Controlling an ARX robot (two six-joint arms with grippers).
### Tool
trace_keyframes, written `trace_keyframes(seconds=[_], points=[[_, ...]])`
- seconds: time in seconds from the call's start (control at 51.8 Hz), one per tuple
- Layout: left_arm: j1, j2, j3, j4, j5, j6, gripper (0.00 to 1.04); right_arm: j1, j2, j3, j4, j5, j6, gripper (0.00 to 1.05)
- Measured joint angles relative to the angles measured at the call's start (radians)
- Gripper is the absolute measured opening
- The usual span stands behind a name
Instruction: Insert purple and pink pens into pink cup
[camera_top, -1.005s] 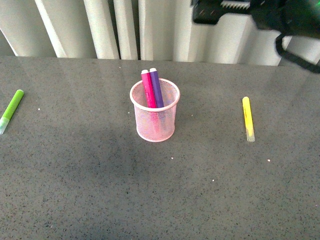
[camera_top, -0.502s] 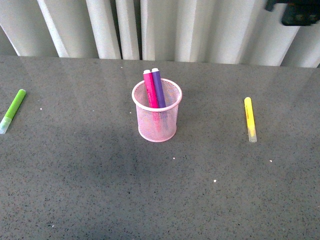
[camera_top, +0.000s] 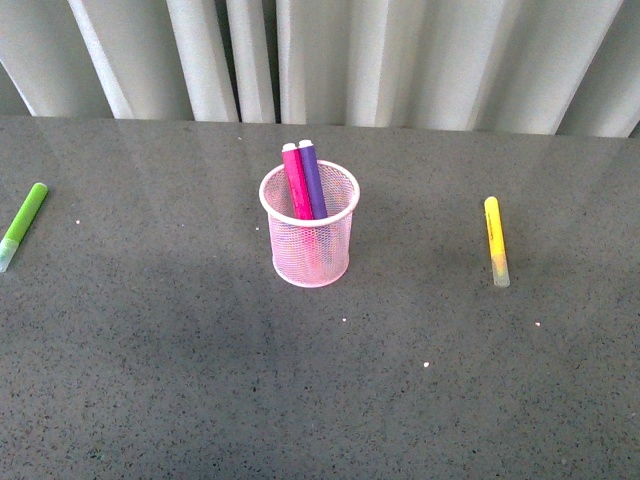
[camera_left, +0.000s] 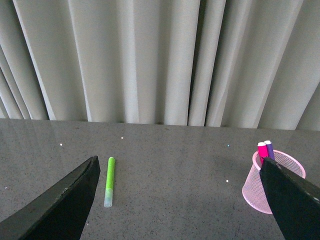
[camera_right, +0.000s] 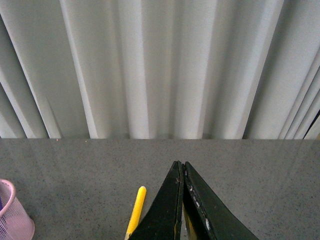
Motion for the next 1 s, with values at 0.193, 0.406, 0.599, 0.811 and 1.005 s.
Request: trace_keyframes(seconds=[0.193, 0.406, 0.599, 0.811, 1.005], points=[[0.000, 0.000, 0.000, 0.000, 0.000, 0.000, 0.98, -0.033, -0.136, -0.050, -0.085, -0.031, 0.000, 0.03], [0.000, 0.000, 0.000, 0.000, 0.000, 0.000, 0.98, -0.119, -0.321, -0.093, -0.225, -0.127, 0.000, 0.03], [0.000, 0.000, 0.000, 0.000, 0.000, 0.000, 0.98, -0.135, -0.446, -0.108, -0.330, -0.130, 0.000, 0.03], [0.000, 0.000, 0.000, 0.000, 0.000, 0.000, 0.98, -0.135, -0.586, -0.112, -0.452, -0.130, 0.000, 0.03], [0.000, 0.000, 0.000, 0.000, 0.000, 0.000, 0.98, -0.135, -0.697, -0.113, -0.554, -0.130, 0.000, 0.03]])
